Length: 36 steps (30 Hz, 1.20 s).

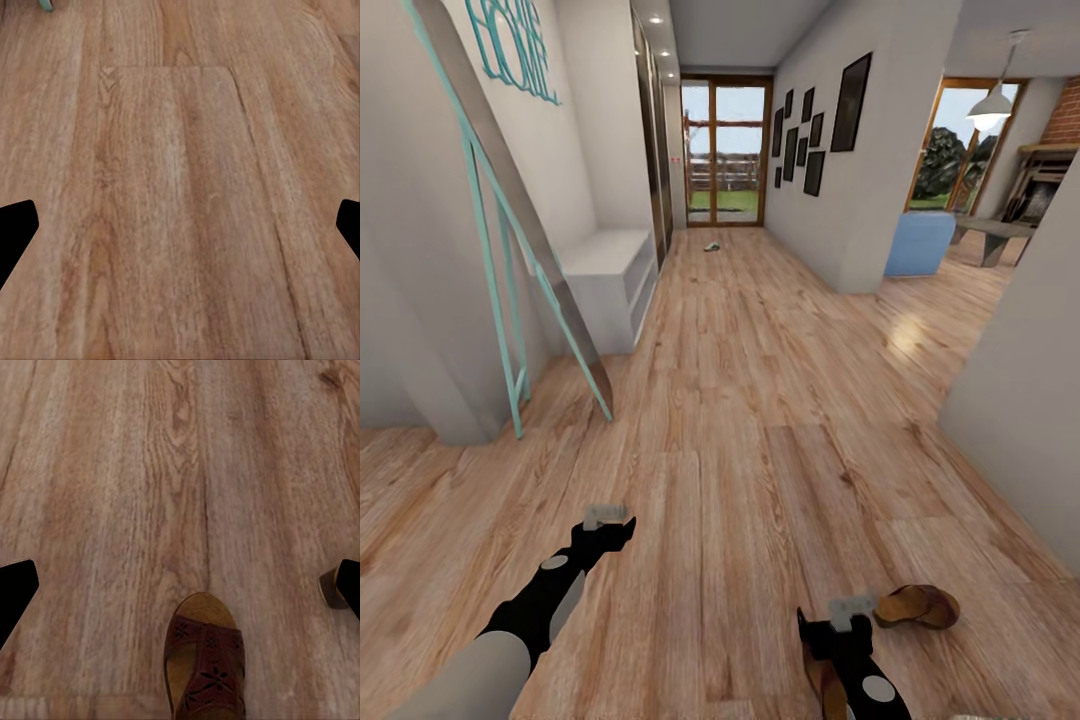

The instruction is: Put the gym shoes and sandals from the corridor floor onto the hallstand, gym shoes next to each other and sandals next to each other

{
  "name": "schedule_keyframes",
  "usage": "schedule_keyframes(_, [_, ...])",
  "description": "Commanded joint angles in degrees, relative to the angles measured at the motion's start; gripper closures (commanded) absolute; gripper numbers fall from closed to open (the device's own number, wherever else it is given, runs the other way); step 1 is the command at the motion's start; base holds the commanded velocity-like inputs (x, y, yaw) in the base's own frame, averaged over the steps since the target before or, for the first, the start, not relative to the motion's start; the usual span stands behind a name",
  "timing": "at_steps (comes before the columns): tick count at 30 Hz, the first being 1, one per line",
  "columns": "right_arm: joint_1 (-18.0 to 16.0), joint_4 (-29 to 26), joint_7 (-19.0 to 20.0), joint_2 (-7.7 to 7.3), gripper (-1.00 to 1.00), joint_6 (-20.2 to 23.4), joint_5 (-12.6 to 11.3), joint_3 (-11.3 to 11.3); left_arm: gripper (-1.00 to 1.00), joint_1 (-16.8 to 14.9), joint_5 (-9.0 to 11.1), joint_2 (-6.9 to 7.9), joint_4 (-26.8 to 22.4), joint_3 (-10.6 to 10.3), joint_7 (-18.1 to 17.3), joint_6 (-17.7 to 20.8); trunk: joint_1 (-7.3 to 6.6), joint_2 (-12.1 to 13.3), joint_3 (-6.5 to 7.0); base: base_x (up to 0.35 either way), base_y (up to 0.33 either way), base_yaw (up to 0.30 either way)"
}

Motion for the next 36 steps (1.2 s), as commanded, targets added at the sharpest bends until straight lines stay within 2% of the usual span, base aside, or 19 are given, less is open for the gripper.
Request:
schedule_keyframes(1, [0.0, -0.1, -0.2, 0.02, -1.0, 0.4, 0.6, 0.0, -1.0, 0.0, 0.1, -0.04, 0.0, 0.3, -0.4, -0.1, 0.21, -0.4, -0.31, 0.0, 0.0, 0.0])
schedule_keyframes(16, [0.0, 0.0, -0.2, 0.02, -1.0, 0.3, 0.6, 0.0, -1.0, -0.1, 0.1, -0.83, 0.0, -0.2, -0.6, 0.0, 3.51, -6.5, -4.34, 0.0, 0.0, 0.0])
schedule_keyframes(23, [0.0, 0.0, -0.2, 0.02, -1.0, 0.3, 0.6, -0.1, -1.0, -0.3, 0.2, -1.08, -0.1, -2.5, -0.5, 0.2, 3.69, -6.5, -6.53, 0.0, 0.0, 0.0])
schedule_keyframes(29, [0.0, 0.0, -0.3, -0.02, -1.0, 0.3, 0.6, -0.1, -1.0, -0.8, 0.1, -3.73, -0.2, -3.9, -0.6, 0.1, 3.84, -6.6, -8.41, 0.0, 0.0, 0.0])
schedule_keyframes(30, [0.0, 0.0, -0.3, -0.06, -1.0, 0.4, 0.6, -0.1, -1.0, -1.2, 0.1, -4.55, -0.3, -4.1, -0.6, 0.1, 3.87, -6.6, -8.73, 0.0, 0.0, 0.0])
schedule_keyframes(36, [0.0, -0.1, -0.3, -0.21, -1.0, 0.4, 0.6, -0.8, -1.0, -1.7, 0.1, -5.2, -0.2, -5.2, -0.6, 0.2, 4.02, -6.7, -10.6, 0.0, 0.0, 0.0])
